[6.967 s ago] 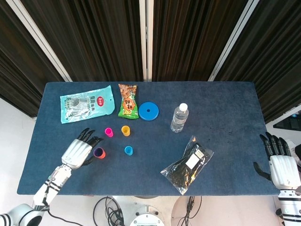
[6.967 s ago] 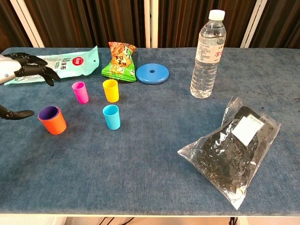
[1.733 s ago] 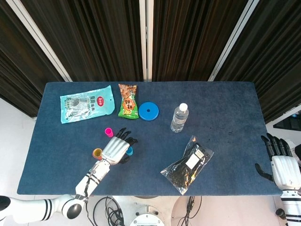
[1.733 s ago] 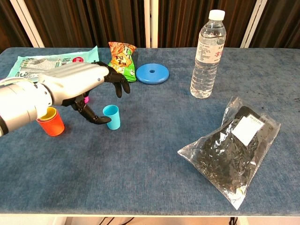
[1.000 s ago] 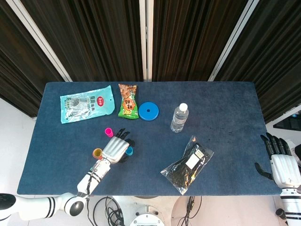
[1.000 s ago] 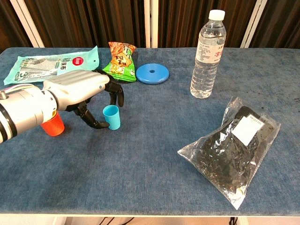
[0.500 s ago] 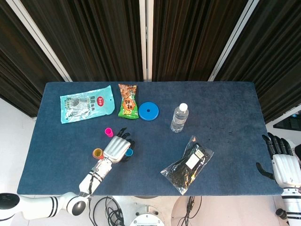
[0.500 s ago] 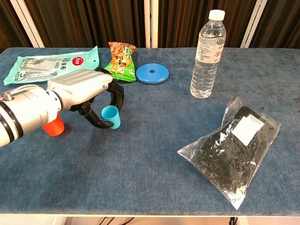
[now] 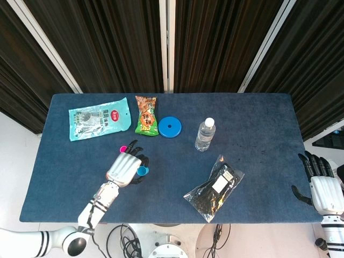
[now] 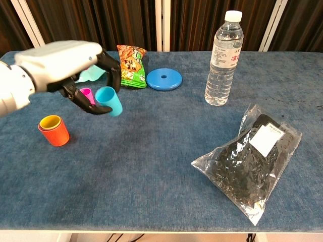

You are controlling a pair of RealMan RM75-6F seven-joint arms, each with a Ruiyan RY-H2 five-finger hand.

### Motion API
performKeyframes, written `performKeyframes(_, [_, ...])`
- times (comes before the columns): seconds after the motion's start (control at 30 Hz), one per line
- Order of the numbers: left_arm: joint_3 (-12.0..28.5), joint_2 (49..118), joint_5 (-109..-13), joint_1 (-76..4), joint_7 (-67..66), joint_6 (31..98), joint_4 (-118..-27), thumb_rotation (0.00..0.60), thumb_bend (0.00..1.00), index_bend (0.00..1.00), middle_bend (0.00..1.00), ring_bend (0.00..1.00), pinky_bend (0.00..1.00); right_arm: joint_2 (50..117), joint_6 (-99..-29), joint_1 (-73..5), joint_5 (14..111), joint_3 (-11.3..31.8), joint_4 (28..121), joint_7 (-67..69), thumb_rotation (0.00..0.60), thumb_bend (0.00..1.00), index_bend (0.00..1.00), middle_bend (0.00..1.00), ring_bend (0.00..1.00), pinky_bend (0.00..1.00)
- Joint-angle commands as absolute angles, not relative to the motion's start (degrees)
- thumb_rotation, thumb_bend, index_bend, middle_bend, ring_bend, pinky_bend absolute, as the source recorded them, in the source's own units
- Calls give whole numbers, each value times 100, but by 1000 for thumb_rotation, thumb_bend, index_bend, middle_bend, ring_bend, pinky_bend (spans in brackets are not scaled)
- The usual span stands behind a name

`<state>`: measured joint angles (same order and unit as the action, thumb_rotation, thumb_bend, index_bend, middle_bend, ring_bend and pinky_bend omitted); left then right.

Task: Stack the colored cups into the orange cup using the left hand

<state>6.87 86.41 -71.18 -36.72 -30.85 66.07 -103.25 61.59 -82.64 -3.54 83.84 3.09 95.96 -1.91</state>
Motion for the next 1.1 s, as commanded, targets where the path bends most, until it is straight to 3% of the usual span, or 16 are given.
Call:
performKeyframes(0.03, [673,7949,-7001,-3359,-3271,6990,-11020,600,255,524,546,197,77,6171,-8259,-361,8399,303,9613,-213,600,236,0,0,0,0])
performKeyframes(0.2, [436,7476,-6830,-3112,-3108,6982,-11233,600,256,526,548,197,79,6192,-8277,-362,8446,283,9671,-292,600,237,0,0,0,0])
performKeyframes(0.43, [157,7506,-6886,-2896,-2583,6831,-10843,600,256,525,548,197,78,6191,-8386,-314,8522,256,9744,-363,600,237,0,0,0,0])
performKeyframes(1.1, [275,7825,-6869,-2867,-2258,6640,-10217,600,255,520,547,197,78,6142,-8455,-275,8564,249,9823,-426,600,237,0,0,0,0])
